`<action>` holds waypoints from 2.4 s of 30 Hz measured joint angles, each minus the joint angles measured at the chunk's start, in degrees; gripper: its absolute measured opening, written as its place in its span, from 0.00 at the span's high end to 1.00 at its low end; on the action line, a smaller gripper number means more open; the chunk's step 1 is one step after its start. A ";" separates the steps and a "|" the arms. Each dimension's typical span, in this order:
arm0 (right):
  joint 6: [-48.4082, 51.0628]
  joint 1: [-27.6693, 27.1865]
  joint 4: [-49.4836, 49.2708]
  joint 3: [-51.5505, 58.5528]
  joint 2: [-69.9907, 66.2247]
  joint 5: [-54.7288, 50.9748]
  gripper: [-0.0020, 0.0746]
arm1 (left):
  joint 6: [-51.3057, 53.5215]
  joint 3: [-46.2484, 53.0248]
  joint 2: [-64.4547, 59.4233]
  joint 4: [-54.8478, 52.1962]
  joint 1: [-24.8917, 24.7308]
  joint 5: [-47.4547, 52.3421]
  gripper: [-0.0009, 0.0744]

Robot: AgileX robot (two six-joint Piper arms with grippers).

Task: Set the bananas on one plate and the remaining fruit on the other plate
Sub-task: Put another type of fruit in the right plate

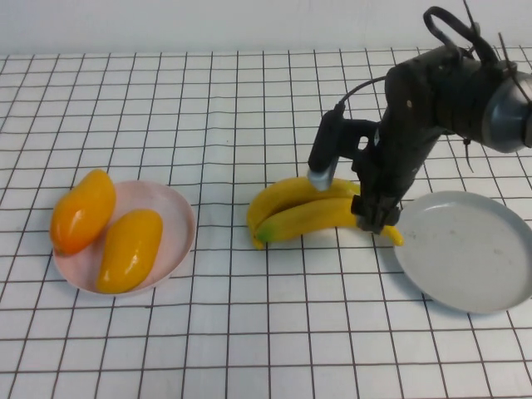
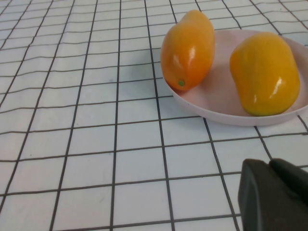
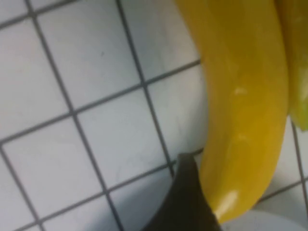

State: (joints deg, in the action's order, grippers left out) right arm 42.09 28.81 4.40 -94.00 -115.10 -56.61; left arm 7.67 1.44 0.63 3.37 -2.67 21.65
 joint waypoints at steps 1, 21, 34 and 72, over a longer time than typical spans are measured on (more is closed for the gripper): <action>0.31 0.00 -0.72 -1.14 -1.12 0.00 0.34 | 0.00 0.00 0.00 0.00 0.00 0.00 0.99; 10.52 0.00 -11.91 -7.45 -10.34 3.32 0.51 | 0.00 0.00 0.00 0.00 0.00 0.00 0.99; -7.18 -2.01 -13.75 -6.42 3.69 -11.98 0.56 | 0.00 0.00 0.00 0.00 0.00 0.00 0.99; -32.63 -20.72 -3.32 27.34 13.37 10.45 0.39 | 0.00 0.00 0.00 0.00 0.00 0.00 0.99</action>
State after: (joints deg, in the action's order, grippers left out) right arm 9.47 8.09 1.08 -66.66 -101.73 -46.15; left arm 7.67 1.44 0.63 3.37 -2.67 21.65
